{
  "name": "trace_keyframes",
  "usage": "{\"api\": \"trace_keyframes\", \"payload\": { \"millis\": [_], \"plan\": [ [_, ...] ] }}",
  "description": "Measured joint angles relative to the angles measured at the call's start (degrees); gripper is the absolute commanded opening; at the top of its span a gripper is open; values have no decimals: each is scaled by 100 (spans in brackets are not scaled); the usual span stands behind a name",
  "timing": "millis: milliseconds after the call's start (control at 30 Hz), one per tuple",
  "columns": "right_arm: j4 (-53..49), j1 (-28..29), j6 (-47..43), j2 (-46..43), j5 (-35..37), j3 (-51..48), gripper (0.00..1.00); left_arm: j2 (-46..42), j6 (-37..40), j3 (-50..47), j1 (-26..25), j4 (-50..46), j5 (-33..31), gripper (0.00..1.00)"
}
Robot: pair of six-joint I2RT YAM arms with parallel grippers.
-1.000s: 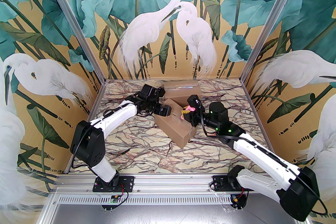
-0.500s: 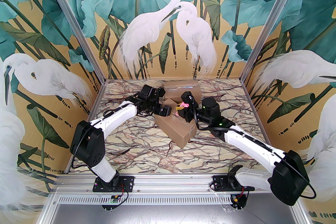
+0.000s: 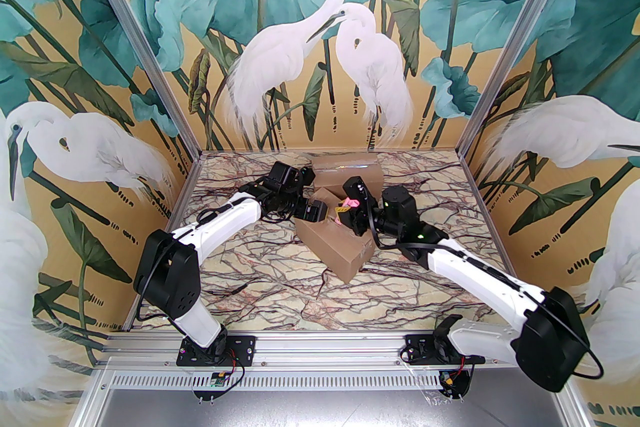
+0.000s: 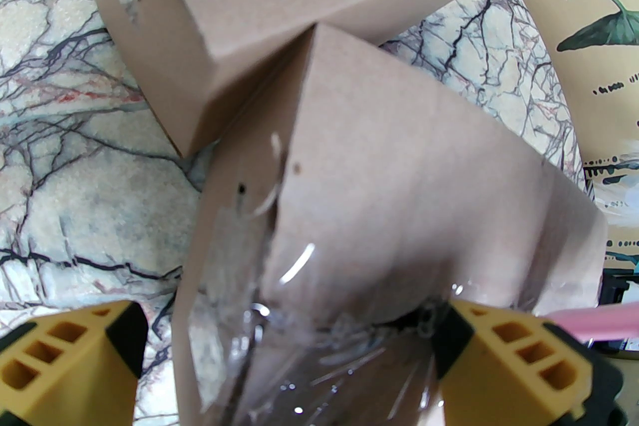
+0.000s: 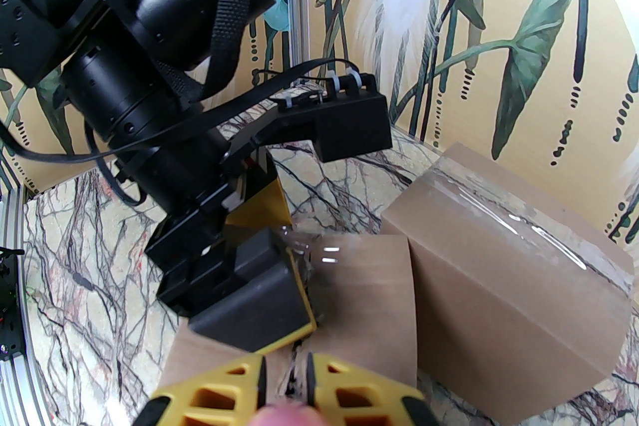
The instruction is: Unpack the express box
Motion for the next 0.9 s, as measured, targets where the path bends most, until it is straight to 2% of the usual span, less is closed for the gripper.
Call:
{"api": "trace_keyframes", "payload": {
  "millis": [900],
  "plan": [
    [-673,15,-214,-1158,278,-490,0,232,9,48,109,-22,505,99]
  ]
}}
